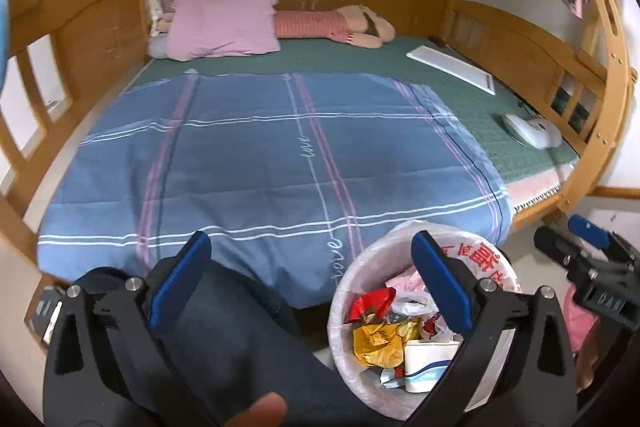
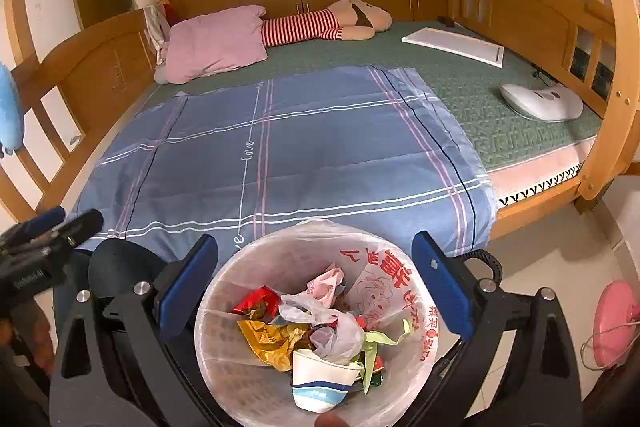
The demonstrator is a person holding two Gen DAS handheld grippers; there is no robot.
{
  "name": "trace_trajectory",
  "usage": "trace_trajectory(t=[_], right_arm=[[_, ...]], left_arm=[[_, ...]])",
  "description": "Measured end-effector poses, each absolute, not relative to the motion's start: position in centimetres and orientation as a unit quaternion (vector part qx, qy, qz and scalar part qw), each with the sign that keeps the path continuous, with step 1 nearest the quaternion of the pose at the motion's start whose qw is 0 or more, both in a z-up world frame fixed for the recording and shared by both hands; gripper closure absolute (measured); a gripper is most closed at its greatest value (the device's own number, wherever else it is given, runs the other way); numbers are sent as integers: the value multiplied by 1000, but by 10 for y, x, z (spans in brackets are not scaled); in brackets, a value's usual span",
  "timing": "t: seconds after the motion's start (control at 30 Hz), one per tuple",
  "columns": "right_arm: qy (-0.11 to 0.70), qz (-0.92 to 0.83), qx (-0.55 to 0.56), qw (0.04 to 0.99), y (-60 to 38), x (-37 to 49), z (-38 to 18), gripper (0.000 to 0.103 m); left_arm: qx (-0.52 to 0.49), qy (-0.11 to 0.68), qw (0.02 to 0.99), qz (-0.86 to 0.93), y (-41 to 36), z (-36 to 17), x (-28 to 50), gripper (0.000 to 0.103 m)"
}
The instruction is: Collect trash
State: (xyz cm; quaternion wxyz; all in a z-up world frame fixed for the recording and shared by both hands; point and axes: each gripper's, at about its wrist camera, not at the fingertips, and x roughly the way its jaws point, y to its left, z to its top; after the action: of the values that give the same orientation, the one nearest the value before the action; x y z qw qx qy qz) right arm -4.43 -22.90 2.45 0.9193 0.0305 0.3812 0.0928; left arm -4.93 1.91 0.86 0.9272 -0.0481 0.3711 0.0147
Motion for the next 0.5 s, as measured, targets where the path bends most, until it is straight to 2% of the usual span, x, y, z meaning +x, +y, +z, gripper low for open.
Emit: trace_trajectory(t=[0.5], right_arm=[[349,87,-6,933,-216,-51,36,6]], left_arm=[[-36,349,937,12,13,24,-64,3]])
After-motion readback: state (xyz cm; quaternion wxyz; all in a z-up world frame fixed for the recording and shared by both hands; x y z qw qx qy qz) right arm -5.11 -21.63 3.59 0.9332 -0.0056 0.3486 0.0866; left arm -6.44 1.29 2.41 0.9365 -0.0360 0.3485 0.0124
